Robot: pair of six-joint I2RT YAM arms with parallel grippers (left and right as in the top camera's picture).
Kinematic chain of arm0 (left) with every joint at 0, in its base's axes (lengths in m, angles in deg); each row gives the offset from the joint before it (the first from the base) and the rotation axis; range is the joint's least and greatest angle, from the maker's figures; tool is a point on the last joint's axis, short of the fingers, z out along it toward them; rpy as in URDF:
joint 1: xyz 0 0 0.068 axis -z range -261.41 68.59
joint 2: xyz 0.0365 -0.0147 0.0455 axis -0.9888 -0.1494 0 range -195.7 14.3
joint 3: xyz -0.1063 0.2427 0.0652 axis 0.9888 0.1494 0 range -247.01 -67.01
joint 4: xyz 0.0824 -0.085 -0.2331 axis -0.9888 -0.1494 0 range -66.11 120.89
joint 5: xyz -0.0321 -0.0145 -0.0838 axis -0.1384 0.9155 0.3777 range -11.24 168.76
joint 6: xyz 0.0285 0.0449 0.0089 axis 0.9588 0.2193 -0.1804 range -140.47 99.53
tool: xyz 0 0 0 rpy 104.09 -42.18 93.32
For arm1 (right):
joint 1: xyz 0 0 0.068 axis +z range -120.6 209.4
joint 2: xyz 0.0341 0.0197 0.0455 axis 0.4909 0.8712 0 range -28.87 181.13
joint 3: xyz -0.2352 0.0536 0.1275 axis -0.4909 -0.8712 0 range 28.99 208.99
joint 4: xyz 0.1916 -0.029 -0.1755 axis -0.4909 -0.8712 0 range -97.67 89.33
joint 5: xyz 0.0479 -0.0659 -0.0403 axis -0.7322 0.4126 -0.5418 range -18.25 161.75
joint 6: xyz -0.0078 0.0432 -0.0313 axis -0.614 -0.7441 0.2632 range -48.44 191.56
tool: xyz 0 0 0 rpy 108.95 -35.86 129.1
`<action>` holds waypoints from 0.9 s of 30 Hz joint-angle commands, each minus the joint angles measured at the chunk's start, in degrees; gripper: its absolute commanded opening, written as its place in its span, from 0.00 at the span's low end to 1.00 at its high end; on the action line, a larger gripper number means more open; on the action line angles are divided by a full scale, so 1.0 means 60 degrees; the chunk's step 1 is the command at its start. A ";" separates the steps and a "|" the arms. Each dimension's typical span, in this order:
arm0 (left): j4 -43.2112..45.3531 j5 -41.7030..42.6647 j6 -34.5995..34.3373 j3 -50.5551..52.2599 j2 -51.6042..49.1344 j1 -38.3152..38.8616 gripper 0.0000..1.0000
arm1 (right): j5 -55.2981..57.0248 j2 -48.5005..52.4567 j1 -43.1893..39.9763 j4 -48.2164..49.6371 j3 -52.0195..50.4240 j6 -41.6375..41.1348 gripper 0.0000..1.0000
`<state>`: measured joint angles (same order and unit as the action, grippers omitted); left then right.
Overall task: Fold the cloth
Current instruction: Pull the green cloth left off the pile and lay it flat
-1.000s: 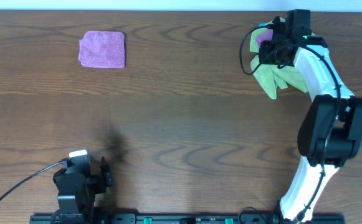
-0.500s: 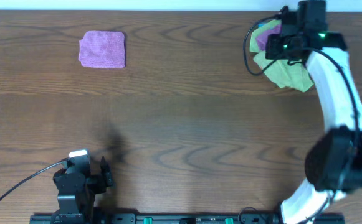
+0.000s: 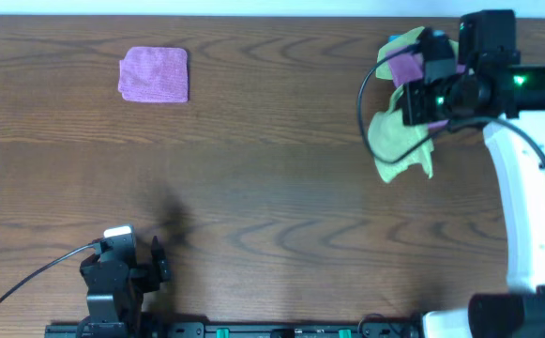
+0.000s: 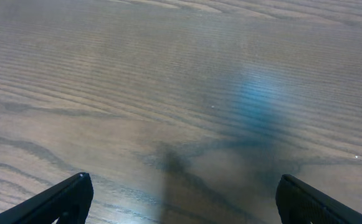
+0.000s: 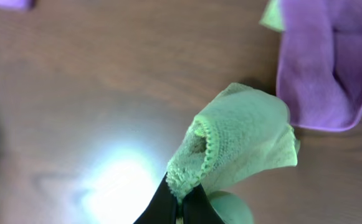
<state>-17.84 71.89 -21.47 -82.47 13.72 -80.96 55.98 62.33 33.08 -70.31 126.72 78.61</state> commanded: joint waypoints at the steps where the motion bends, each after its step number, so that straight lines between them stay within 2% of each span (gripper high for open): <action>1: -0.0397 -0.0237 0.0204 0.0364 0.0062 0.0018 0.95 | -0.0918 -0.0554 0.0678 -0.0437 -0.0022 0.0557 0.01; 9: -0.0397 -0.0237 0.0204 0.0364 0.0062 0.0018 0.95 | -0.1129 -0.0831 0.2940 -0.0459 -0.0022 0.0554 0.01; 15: -0.0397 -0.0237 0.0208 0.0364 0.0062 0.0018 0.95 | -0.2051 -0.0820 0.4014 0.0539 -0.0022 0.0386 0.01; 22: -0.0397 -0.0244 0.0208 0.0364 0.0062 0.0018 0.95 | -0.3031 -0.0433 0.5391 0.2065 -0.0022 -0.0441 0.01; 27: -0.0397 -0.0248 0.0211 0.0364 0.0062 0.0018 0.95 | -0.3042 -0.0339 0.6404 0.3096 -0.0022 -0.0739 0.01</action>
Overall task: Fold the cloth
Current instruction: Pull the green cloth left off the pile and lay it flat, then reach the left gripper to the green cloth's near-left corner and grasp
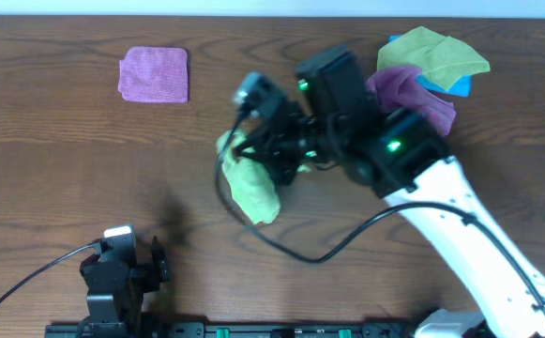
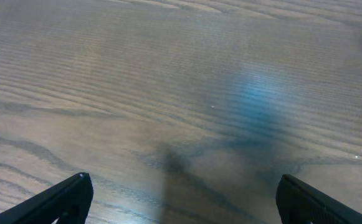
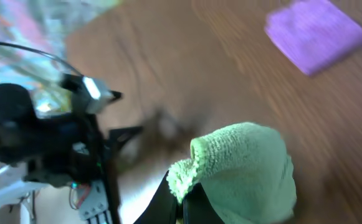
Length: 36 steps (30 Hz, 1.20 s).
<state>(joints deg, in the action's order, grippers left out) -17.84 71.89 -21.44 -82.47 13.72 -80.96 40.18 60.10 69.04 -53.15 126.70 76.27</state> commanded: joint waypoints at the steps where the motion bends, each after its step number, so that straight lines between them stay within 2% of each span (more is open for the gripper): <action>1: -0.0397 -0.0248 0.0208 0.0364 0.0062 0.0018 0.95 | -0.0324 0.0036 0.0503 0.0382 -0.0018 -0.0350 0.01; 8: -0.0393 -0.0240 0.0204 0.0364 0.0062 0.0018 0.95 | 0.0248 0.0634 0.0273 0.0852 -0.0018 0.0135 0.01; 16: -0.0393 -0.0168 0.0200 0.0364 0.0062 0.0018 0.95 | 0.2178 0.3038 -0.1337 0.0652 -0.0018 0.0776 0.01; 17: -0.0393 -0.0168 0.0200 0.0364 0.0062 0.0018 0.95 | 0.2521 0.3384 -0.1705 0.0729 -0.0018 0.0769 0.04; 18: -0.0393 -0.0168 0.0197 0.0364 0.0062 0.0018 0.95 | 0.2747 0.3625 -0.1989 0.0805 -0.0018 0.0765 0.10; 19: -0.0393 -0.0168 0.0200 0.0364 0.0062 0.0018 0.95 | 0.3005 0.4000 -0.2452 0.0947 -0.0018 0.0761 0.31; 20: -0.0393 -0.0164 0.0197 0.0364 0.0062 0.0018 0.95 | 0.3180 0.4266 -0.2841 0.1038 -0.0018 0.0707 0.46; 22: -0.0386 -0.0164 0.0149 0.0364 0.0062 0.0018 0.95 | 0.3344 0.4448 -0.3330 0.1086 -0.0018 0.0433 0.54; 25: -0.0317 0.0157 0.0087 0.0364 0.0062 0.0018 0.95 | 0.3370 0.4415 -0.3887 0.1096 -0.0015 0.0182 0.78; 27: -0.0229 0.0710 0.0087 0.0364 0.0062 0.0018 0.95 | 0.3235 0.4193 -0.4138 0.0984 -0.0015 -0.0069 0.81; 32: 0.0120 0.2171 0.0087 0.0364 0.0062 0.0018 0.95 | 0.1158 0.3238 -0.4299 -0.0004 -0.0015 -0.0062 0.82; 36: 0.0678 0.2969 0.0080 0.0364 0.0062 0.0018 0.95 | 0.0397 0.2830 -0.4291 -0.1144 -0.0015 0.0590 0.84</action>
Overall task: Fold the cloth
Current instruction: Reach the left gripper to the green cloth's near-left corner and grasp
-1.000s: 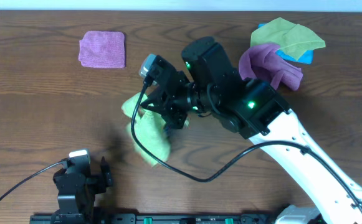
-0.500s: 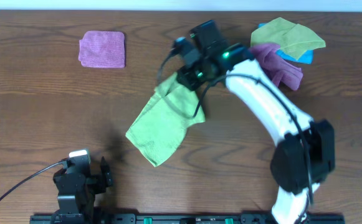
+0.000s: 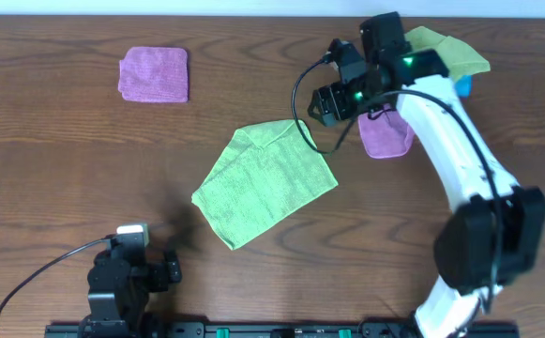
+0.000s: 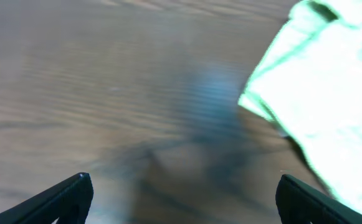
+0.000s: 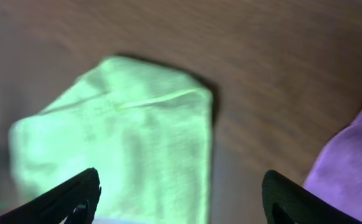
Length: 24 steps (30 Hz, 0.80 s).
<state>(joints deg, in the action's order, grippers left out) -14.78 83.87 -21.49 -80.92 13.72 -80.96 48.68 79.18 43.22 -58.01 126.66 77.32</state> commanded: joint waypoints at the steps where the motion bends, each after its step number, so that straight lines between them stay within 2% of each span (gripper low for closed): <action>1: 0.0219 0.1264 0.0022 0.0106 0.0062 0.0018 0.95 | -0.1082 -0.0350 -0.0018 -0.0637 -0.0011 0.0630 0.84; 3: 0.0368 0.1490 -0.0372 0.0106 0.0058 0.0018 0.95 | -0.1315 -0.0331 -0.0149 -0.1086 -0.0062 0.1053 0.83; 7: 0.1239 0.2368 -0.2255 -0.0051 -0.0120 0.0022 0.95 | -0.2073 -0.0331 -0.0718 -0.1173 -0.0401 0.1377 0.82; 13: 0.1665 0.3439 -0.3963 -0.1173 -0.1676 0.0022 0.95 | -0.2659 -0.0331 -0.1606 -0.1606 -0.0729 0.1814 0.83; 17: 0.1654 0.4084 -0.4481 -0.2634 -0.3683 0.0076 0.95 | -0.2703 -0.0331 -0.1810 -0.1792 -0.0754 0.1956 0.84; 21: 0.1661 0.5227 -0.4473 -0.4175 -0.6011 0.0215 0.95 | -0.2707 -0.0331 -0.1781 -0.1861 -0.0754 0.2018 0.84; 24: 0.1672 0.5391 -0.4725 -0.4630 -0.7184 0.0219 0.95 | -0.2707 -0.0331 -0.1774 -0.1880 -0.0754 0.2014 0.84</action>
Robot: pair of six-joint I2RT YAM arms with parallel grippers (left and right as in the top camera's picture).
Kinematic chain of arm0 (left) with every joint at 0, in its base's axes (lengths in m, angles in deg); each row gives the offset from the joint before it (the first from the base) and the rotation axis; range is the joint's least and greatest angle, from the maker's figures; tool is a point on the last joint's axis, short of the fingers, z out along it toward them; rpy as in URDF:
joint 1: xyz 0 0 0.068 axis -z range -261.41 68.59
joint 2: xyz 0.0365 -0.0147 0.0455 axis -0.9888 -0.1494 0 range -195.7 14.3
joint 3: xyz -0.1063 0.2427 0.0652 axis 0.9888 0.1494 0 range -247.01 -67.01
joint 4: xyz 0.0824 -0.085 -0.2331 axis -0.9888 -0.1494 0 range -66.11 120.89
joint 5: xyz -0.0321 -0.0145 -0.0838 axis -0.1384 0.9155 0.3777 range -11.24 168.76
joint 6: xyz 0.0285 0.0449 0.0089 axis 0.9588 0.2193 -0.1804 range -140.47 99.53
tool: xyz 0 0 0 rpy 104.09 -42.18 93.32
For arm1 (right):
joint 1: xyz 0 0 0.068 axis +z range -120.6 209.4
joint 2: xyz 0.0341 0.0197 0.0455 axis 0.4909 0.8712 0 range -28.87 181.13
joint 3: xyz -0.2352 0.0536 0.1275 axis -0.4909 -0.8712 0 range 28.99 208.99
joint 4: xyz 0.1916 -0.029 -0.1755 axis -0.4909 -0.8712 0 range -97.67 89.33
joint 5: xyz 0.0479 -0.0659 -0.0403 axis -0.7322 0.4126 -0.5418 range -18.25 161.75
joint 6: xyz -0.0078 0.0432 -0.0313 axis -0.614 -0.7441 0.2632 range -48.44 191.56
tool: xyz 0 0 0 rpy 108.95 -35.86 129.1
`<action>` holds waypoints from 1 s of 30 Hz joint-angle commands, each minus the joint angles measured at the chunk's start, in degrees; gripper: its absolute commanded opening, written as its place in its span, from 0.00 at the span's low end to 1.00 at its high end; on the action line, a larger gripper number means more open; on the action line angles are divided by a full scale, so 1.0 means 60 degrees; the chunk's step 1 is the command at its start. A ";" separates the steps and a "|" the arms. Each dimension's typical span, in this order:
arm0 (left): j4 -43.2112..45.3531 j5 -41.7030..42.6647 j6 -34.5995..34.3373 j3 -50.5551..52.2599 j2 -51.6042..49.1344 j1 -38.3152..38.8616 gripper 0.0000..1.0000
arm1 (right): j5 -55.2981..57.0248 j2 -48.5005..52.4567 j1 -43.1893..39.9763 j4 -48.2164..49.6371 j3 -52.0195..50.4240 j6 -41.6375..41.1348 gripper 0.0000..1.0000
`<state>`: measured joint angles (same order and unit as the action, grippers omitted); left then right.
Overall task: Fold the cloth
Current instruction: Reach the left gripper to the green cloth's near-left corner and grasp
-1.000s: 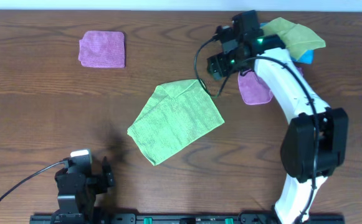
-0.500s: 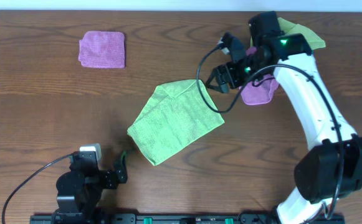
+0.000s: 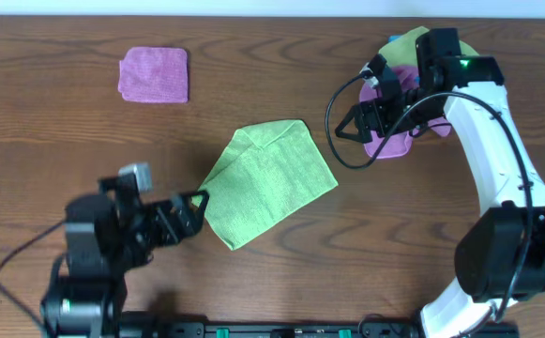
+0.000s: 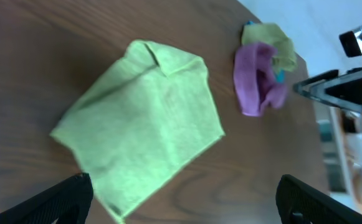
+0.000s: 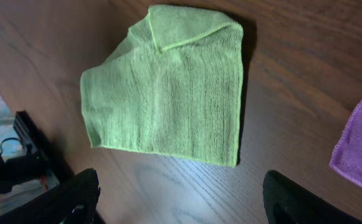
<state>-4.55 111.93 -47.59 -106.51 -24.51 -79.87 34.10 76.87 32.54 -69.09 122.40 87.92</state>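
The green cloth (image 3: 267,180) lies spread flat mid-table, its far corner turned over (image 3: 277,131). The left wrist view shows the green cloth (image 4: 143,124) ahead of my open left gripper (image 4: 184,208). Overhead, the left gripper (image 3: 195,200) sits at the cloth's near-left edge, holding nothing. My right gripper (image 3: 364,99) hangs open to the right of the cloth. In its wrist view the right gripper (image 5: 181,202) looks down on the green cloth (image 5: 168,87).
A loose purple cloth (image 3: 389,141) lies under the right arm, beside a pile of yellow-green and blue cloths (image 3: 436,47) at the back right. A folded purple cloth (image 3: 153,75) sits at the back left. Bare wood (image 3: 84,150) surrounds the green cloth.
My left arm has come from the table's near edge up to the cloth's near-left edge. The right gripper has shifted right, away from the cloth's far corner. The cloth lies unchanged.
My right gripper was shut on the bunched green cloth beside the back-right pile. Then it held the cloth over the table's middle. Then the cloth lay spread flat with the right gripper open by its far corner. Now the left gripper is at the cloth.
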 commanded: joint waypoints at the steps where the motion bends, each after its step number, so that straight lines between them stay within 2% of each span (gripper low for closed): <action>1: -0.0018 0.0710 -0.0612 -0.0382 -0.1086 0.0036 0.95 | -0.0277 0.0055 0.0007 -0.0051 -0.0044 0.0248 0.84; 5: 0.0251 0.0725 -0.2401 -0.0379 -0.2135 0.0036 0.95 | -0.0273 0.0055 0.0007 -0.0171 -0.0044 0.0248 0.84; 9: -0.0040 0.0627 -0.3705 -0.0229 -0.3053 0.0069 0.95 | -0.0273 0.0055 0.0007 -0.0175 -0.0044 0.0248 0.84; 12: 0.0211 0.0729 -0.4073 0.0277 -0.3402 0.0069 0.95 | -0.0273 0.0055 0.0007 -0.0175 -0.0044 0.0248 0.84; 21: 0.3133 0.1191 -0.6779 0.3002 -0.3315 0.0073 0.95 | -0.0270 0.0055 0.0007 -0.0178 -0.0044 0.0248 0.84; 25: 0.4044 0.1231 -0.7348 0.3770 -0.3319 0.0073 0.95 | -0.0273 0.0055 0.0007 -0.0175 -0.0044 0.0244 0.84; 30: 0.4244 0.1151 -0.7504 0.4368 -0.3326 0.0073 0.95 | -0.0273 0.0055 0.0007 -0.0164 -0.0044 0.0244 0.84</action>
<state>20.78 118.71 -90.29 -82.05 -44.73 -79.67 33.97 76.87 32.54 -70.05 122.26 88.55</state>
